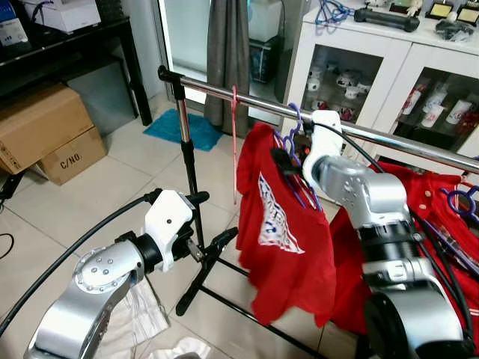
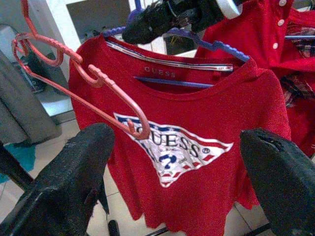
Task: Hang hanger
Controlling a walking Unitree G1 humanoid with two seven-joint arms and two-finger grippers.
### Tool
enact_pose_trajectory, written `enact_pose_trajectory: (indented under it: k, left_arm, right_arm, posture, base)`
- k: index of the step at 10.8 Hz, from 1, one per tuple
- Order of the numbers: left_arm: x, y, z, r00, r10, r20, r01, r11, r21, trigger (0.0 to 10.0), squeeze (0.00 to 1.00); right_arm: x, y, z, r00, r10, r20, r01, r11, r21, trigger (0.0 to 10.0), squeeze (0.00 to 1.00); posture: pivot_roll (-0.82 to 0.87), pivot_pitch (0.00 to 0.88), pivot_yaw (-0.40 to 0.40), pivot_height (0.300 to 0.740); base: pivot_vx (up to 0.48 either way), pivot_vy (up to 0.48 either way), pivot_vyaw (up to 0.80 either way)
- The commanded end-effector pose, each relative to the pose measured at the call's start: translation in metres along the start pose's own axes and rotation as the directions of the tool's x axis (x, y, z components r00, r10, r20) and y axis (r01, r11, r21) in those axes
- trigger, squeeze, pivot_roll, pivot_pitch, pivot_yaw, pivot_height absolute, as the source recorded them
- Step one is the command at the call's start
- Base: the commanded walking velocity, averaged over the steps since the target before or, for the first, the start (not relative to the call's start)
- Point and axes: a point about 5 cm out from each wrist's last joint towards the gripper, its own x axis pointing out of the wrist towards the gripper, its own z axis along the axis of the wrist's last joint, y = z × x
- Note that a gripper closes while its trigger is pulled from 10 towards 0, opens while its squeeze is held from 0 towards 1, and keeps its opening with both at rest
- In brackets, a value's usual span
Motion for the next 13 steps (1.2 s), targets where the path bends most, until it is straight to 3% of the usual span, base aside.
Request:
enact_pose_trajectory:
  k: [1, 4, 7, 10, 13]
  left_arm:
    - [0.001, -0.001, 0.002, 1.000, -0.016, -0.002, 0.016, 1.000, 0.009, 10.0, 0.90]
    - [0.001, 0.000, 0.000, 1.000, -0.018, -0.005, 0.018, 1.000, 0.007, 10.0, 0.90]
    - [0.000, -0.001, -0.001, 1.000, -0.027, -0.009, 0.027, 1.000, -0.002, 10.0, 0.90]
    - [-0.001, -0.002, -0.001, 0.999, -0.030, -0.011, 0.030, 1.000, -0.004, 10.0, 0.90]
    - [0.000, -0.004, -0.001, 0.999, -0.032, -0.013, 0.032, 0.999, -0.004, 10.0, 0.90]
  right_arm:
    - [0.002, -0.002, 0.004, 1.000, -0.002, 0.017, 0.002, 1.000, 0.025, 3.9, 0.00]
    - [0.007, -0.002, 0.005, 1.000, -0.010, 0.019, 0.009, 0.999, 0.031, 1.7, 0.00]
    - [0.011, 0.001, 0.006, 1.000, -0.009, 0.025, 0.008, 0.999, 0.033, 1.4, 0.00]
    - [0.012, 0.001, 0.002, 1.000, -0.003, 0.003, 0.003, 1.000, 0.024, 0.0, 0.00]
    - [0.008, -0.004, -0.002, 1.000, -0.001, -0.010, 0.001, 1.000, 0.020, 0.0, 0.00]
  posture:
    - [0.11, 0.000, -0.006, 0.740]
    - [0.11, 0.000, -0.005, 0.740]
    - [0.12, 0.000, -0.006, 0.740]
    - [0.11, 0.000, -0.005, 0.740]
    - [0.11, 0.000, -0.006, 0.740]
  base:
    - [0.000, 0.000, 0.00]
    - [0.000, 0.000, 0.00]
    - [0.000, 0.000, 0.00]
    - [0.000, 0.000, 0.00]
    - [0.000, 0.000, 0.00]
